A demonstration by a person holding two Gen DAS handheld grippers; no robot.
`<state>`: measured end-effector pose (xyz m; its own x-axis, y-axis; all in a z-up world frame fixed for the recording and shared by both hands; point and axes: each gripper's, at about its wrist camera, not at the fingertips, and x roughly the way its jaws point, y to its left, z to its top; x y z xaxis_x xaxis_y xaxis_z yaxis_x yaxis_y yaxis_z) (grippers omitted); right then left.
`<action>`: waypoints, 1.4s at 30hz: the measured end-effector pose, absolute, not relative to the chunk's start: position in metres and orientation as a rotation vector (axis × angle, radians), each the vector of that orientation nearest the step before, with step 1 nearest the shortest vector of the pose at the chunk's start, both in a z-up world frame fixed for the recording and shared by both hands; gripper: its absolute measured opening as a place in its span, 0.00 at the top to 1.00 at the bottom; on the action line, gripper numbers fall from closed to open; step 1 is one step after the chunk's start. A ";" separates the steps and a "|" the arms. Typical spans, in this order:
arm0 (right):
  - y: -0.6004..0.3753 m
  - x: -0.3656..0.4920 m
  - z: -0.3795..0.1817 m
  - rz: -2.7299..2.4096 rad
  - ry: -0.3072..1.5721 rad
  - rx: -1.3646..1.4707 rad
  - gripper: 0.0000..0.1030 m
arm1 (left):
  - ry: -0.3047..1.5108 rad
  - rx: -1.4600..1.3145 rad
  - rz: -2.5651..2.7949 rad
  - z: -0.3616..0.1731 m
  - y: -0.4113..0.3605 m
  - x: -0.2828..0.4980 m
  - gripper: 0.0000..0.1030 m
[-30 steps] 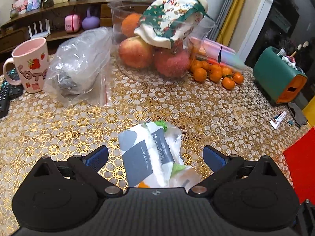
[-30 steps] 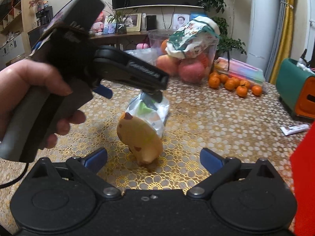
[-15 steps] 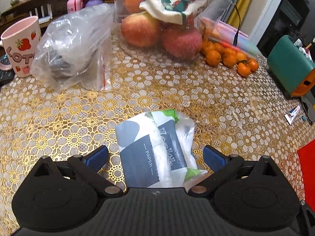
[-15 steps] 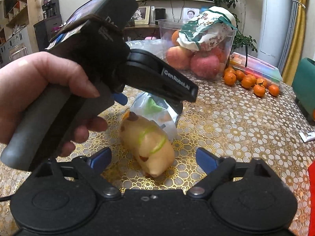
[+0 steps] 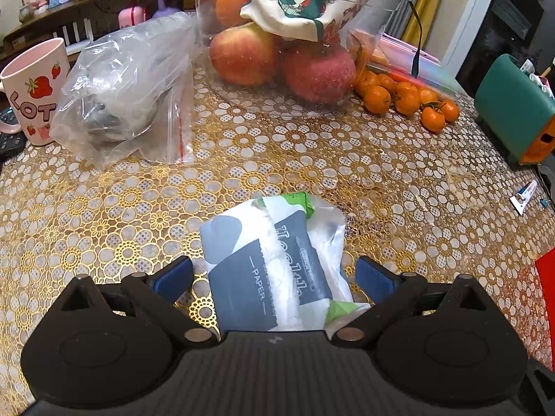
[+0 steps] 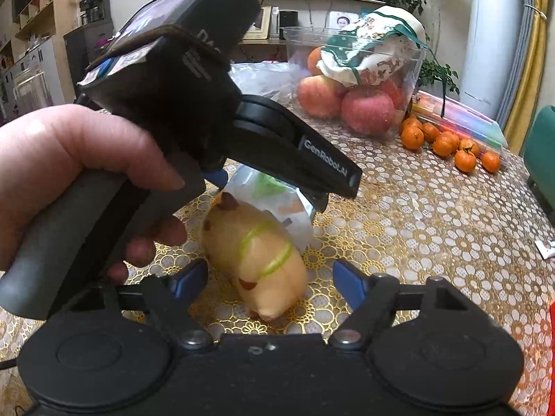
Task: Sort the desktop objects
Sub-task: 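Grasp the bagged tissue pack with the left gripper while the right grasps the tan pig figurine, then lift the tissue pack and pig figurine and carry them over the red box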
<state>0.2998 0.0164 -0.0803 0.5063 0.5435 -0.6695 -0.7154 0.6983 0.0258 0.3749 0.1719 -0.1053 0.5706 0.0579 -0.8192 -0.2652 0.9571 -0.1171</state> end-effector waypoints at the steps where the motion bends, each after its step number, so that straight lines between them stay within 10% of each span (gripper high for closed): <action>1: 0.017 0.300 -0.080 0.776 0.704 -0.267 0.34 | 0.945 -0.232 0.195 -0.105 0.172 0.375 0.07; 18: 0.008 0.295 -0.070 0.756 0.686 -0.268 0.47 | 0.914 -0.228 0.184 -0.094 0.168 0.370 0.45; 42: -0.077 0.285 -0.044 0.612 0.778 -0.146 0.48 | 0.932 -0.233 0.118 -0.077 0.130 0.306 0.57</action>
